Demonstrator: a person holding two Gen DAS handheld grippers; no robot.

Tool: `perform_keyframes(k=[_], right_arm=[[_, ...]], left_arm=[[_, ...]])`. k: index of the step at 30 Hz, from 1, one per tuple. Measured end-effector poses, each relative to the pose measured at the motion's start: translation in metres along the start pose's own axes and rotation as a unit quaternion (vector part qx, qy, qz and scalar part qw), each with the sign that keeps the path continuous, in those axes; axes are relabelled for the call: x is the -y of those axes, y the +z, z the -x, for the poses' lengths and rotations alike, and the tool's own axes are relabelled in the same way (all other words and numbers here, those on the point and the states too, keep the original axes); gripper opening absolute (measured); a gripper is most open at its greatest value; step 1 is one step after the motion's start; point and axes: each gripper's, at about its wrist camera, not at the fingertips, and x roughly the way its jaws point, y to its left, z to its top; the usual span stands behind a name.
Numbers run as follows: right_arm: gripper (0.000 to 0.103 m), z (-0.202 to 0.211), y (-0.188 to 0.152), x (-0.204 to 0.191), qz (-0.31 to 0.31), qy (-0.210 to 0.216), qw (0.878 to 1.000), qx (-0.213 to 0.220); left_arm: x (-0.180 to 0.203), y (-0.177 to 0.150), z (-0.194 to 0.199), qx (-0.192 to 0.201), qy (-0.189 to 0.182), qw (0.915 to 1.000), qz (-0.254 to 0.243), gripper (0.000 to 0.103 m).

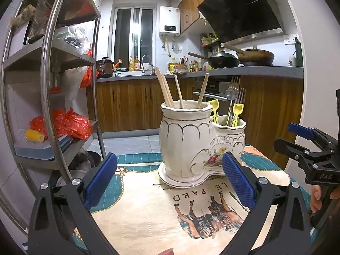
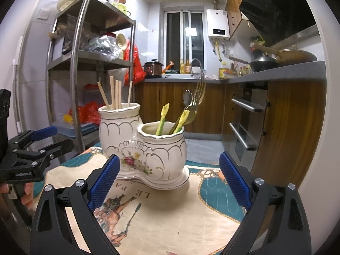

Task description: Organize utensils

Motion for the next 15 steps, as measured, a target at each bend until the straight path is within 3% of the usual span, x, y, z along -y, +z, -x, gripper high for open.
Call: perform_keyframes(k=[15], right_arm=[[0.094,-0.0001,-0.0001,0.0000,0.000,0.000,1.000,0.000]], left_arm=[[-0.0003,-0.0005,-0.0025,-0.006,0.001,1.0000,0.000,0.097]])
